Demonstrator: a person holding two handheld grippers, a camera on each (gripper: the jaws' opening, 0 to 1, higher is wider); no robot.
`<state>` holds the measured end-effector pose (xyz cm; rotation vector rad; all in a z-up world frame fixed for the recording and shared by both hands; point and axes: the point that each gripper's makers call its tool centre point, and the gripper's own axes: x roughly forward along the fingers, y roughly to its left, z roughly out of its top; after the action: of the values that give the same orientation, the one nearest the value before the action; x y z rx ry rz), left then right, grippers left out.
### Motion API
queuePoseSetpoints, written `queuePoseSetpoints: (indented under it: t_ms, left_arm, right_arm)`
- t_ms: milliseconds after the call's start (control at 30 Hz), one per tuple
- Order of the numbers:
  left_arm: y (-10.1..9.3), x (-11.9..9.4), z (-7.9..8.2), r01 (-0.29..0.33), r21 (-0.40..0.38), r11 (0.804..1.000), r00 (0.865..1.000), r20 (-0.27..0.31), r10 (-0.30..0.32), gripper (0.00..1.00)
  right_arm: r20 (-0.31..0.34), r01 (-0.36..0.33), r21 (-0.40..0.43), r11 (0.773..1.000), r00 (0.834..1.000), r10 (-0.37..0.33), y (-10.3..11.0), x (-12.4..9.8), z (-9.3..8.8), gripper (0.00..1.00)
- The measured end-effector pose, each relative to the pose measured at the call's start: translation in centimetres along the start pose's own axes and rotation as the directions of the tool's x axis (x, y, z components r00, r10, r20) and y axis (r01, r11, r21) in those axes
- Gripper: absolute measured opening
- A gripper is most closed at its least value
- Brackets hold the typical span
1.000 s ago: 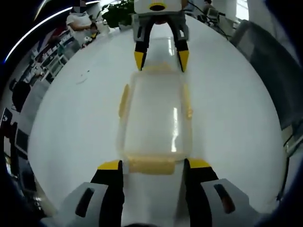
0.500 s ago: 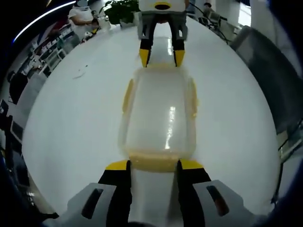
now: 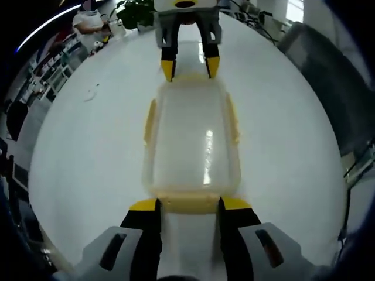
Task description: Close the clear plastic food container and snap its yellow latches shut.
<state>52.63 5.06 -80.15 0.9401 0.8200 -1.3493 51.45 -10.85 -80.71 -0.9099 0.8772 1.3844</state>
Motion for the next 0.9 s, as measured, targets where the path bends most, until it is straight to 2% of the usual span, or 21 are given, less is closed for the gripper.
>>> queuePoseSetpoints:
  t_ms: [167,300,433,533,667,767,900]
  left_arm:
    - [0.0,0.1,0.2,0.026,-0.001,1.000,1.000,-0.015,-0.026,0.38]
    - [-0.2,0.1,0.2,0.013,0.007,1.000,0.999,-0.043,-0.013,0.37]
    - [-0.1,-0.1,0.2,-0.007,-0.036,0.999,0.999,-0.041,0.006,0.36]
    - [-0.2,-0.2,0.1,-0.011,-0.037,0.999,0.999,-0.046,0.009,0.35]
    - [-0.2,-1.1,0.6,-0.016,-0.025,1.000,0.998,-0.067,0.014,0.35]
    - [-0.2,-2.0,1.5,-0.016,-0.040,0.999,0.999,-0.043,0.014,0.35]
    - [-0.2,-2.7,2.1,-0.027,-0.026,0.999,0.998,-0.053,0.026,0.35]
  right_arm:
    - [-0.006,-0.004,0.002,1.000,1.000,0.004,0.1,0.0,0.1,0.37]
    - [-0.002,-0.004,0.006,1.000,1.000,0.004,0.1,-0.1,0.0,0.35]
    - [-0.023,0.004,0.006,1.000,1.000,-0.004,0.1,0.0,0.2,0.35]
    - [-0.014,0.009,-0.007,1.000,1.000,-0.009,0.2,-0.2,0.1,0.35]
    - [-0.011,0.004,0.004,1.000,1.000,-0.004,0.5,-1.2,0.5,0.34]
    - [-0.011,0.011,-0.005,1.000,1.000,-0.011,0.4,-2.0,0.2,0.34]
    - [-0.003,0.024,-0.012,1.000,1.000,-0.024,0.4,-3.1,0.5,0.34]
